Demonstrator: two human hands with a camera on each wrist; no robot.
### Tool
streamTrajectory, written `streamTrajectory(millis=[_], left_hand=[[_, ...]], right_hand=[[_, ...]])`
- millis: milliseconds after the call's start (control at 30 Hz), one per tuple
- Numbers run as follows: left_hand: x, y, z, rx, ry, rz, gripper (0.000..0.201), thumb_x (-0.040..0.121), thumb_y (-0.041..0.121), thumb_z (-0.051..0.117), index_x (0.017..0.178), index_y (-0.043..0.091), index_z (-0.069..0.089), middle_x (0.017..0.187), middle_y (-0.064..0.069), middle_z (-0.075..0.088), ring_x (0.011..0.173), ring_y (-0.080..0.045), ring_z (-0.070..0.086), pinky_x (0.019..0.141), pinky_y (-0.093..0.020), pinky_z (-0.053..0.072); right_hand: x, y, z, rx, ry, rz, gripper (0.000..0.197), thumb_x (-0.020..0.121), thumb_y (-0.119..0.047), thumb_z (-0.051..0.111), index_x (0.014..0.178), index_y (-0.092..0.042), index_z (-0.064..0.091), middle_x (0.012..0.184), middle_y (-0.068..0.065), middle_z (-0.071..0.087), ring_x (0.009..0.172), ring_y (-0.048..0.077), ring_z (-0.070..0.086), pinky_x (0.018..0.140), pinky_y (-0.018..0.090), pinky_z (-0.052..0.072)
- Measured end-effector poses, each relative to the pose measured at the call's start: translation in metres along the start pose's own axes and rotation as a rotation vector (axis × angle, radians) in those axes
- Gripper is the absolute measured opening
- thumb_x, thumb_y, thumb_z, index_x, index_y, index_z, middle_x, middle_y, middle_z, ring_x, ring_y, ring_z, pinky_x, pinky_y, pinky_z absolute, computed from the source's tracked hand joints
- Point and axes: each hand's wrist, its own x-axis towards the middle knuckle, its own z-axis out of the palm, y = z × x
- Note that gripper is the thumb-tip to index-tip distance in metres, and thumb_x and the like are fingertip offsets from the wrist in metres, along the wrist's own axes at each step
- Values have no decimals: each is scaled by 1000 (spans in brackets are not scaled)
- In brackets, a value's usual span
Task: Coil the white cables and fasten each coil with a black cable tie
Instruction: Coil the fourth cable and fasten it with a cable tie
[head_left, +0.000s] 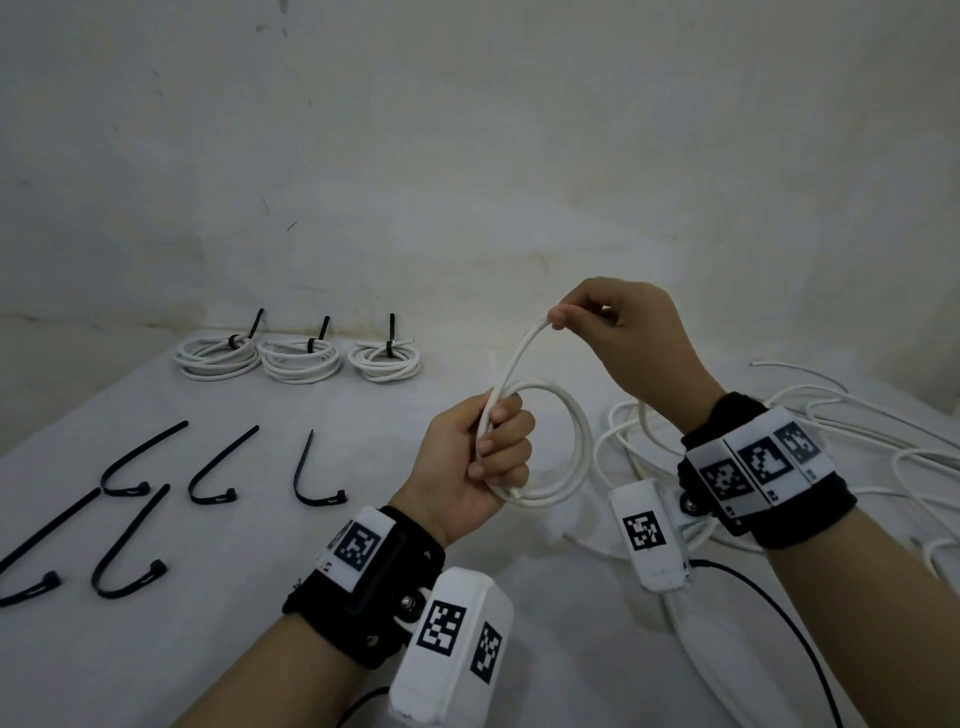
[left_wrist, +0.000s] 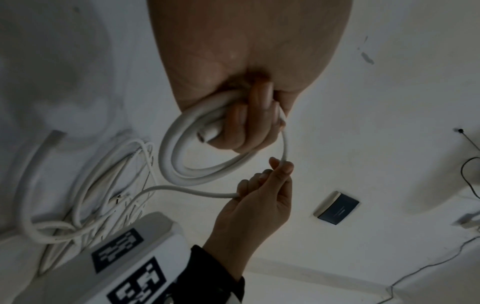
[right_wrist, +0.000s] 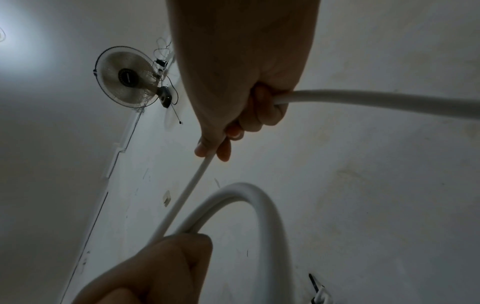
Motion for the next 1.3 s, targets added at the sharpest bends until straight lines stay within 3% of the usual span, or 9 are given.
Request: streamTrajectory(millis=[267,533,667,833,933,1000,1067,1167,1300], left_hand=[[-1,16,-4,-73,34,151,39,89,27,34,54,15,46,41,6,31,36,-6,7,32,-16,18],[-2,38,-21,-128,111,343,36,86,30,41,54,16,48,42,7,31,39,-7,6,34,-15,18],[-2,42,-24,-143,134,400,33,86,29,39,56,17,45,43,7,30,39,-7,7,35,-16,19],[-7,51,-27,-190,121,456,41,92,30,36,54,16,46,43,7,31,34,-8,12,35,-16,20],[-8,55,-30,-219,122,463,52,98,32,28,53,16,48,43,7,32,40,-7,8,36,-16,18],[-7,54,-29,-206,129,461,53,99,33,28,53,16,48,43,7,32,37,-8,9,36,-16,18],[-6,52,-29,-188,132,463,53,99,33,27,53,16,47,43,7,31,29,-8,18,35,-16,19],[-5,50,-28,-173,145,470,49,98,31,30,55,16,47,43,7,31,28,-7,26,34,-16,20],[-5,52,-26,-132,170,488,41,93,31,35,56,16,45,43,7,30,28,-6,26,34,-16,21]], right_hand=[[-5,19,9,65,-113,144,22,94,-21,58,73,-18,59,48,-12,47,43,1,41,47,10,30],[-42,46,10,3,-449,208,10,102,-14,34,101,-21,40,63,5,48,48,11,45,53,33,51],[-54,58,2,-157,-551,163,28,103,-16,30,129,-26,34,70,12,55,54,6,56,61,24,49],[-57,69,-15,-276,-391,22,29,101,-15,39,126,-29,36,74,-2,54,59,11,54,60,29,47],[-57,71,-26,-426,-316,-98,31,95,-5,52,120,-23,47,89,-1,62,69,2,55,58,32,49],[-55,73,-31,-603,-325,-229,37,86,3,62,115,-20,56,91,-1,64,68,5,61,45,32,48],[-53,71,-31,-768,-335,-325,47,71,9,71,107,-20,62,77,0,59,48,19,55,31,24,32],[-47,52,-27,-927,-388,-485,48,50,11,75,90,-16,70,66,3,54,40,22,45,37,18,10],[-51,20,-15,-899,-522,-740,35,53,3,77,81,-19,69,70,0,56,52,19,50,49,24,23]])
